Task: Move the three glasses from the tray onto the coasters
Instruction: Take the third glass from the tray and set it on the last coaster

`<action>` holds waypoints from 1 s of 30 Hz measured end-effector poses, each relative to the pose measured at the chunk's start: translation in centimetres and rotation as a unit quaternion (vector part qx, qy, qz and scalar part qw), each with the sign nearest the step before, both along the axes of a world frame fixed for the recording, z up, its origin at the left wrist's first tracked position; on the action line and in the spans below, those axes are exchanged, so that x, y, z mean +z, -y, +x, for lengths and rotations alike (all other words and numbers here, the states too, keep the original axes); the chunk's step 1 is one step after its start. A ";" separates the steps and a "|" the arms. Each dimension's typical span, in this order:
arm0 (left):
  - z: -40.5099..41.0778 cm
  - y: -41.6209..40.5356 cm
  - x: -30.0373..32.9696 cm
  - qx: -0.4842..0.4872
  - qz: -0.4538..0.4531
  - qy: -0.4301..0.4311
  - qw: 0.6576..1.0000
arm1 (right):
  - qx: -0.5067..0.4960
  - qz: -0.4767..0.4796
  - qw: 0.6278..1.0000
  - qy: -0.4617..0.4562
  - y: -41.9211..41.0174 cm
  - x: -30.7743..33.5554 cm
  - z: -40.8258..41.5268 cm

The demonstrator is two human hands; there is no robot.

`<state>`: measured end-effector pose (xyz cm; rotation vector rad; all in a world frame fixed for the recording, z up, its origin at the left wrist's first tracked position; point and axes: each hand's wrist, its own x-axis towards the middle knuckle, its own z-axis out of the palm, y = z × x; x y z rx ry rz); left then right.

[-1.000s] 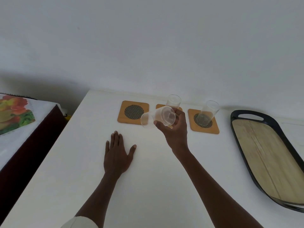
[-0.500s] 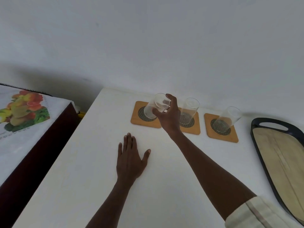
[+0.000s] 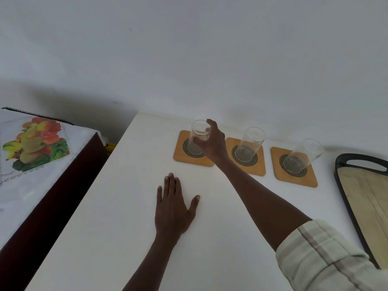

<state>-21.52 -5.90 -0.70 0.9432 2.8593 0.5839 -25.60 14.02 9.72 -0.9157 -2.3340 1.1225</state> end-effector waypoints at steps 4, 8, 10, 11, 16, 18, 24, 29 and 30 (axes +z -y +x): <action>0.1 0.0 0.1 0.000 0.003 0.004 1.000 | -0.001 0.006 1.000 0.012 0.1 -0.1 -0.6; 0.1 0.0 0.2 0.003 0.004 0.004 1.000 | -0.005 0.009 1.000 0.017 0.1 0.0 -1.0; 0.1 0.0 0.2 0.004 0.005 0.004 1.000 | -0.006 0.010 1.000 0.018 0.1 0.1 -1.1; 0.1 0.0 0.2 0.005 0.007 0.004 1.000 | -0.007 0.011 1.000 0.017 0.2 0.1 -1.2; 0.1 0.0 0.0 0.005 -0.001 0.004 1.000 | -0.018 0.014 1.000 0.009 0.5 0.0 -1.5; 0.0 -0.1 0.0 0.005 -0.003 0.006 1.000 | -0.019 0.014 1.000 0.010 0.5 -0.1 -1.6; 0.1 -0.1 0.2 0.007 -0.006 0.010 1.000 | -0.016 0.022 1.000 0.015 0.6 -0.4 -1.5; 0.1 -0.1 0.6 0.006 -0.007 0.016 1.000 | -0.010 0.027 0.999 0.033 0.6 -0.2 -1.4; 0.2 0.0 0.6 0.005 -0.006 0.016 1.000 | -0.011 0.023 0.999 0.039 0.8 0.0 -1.1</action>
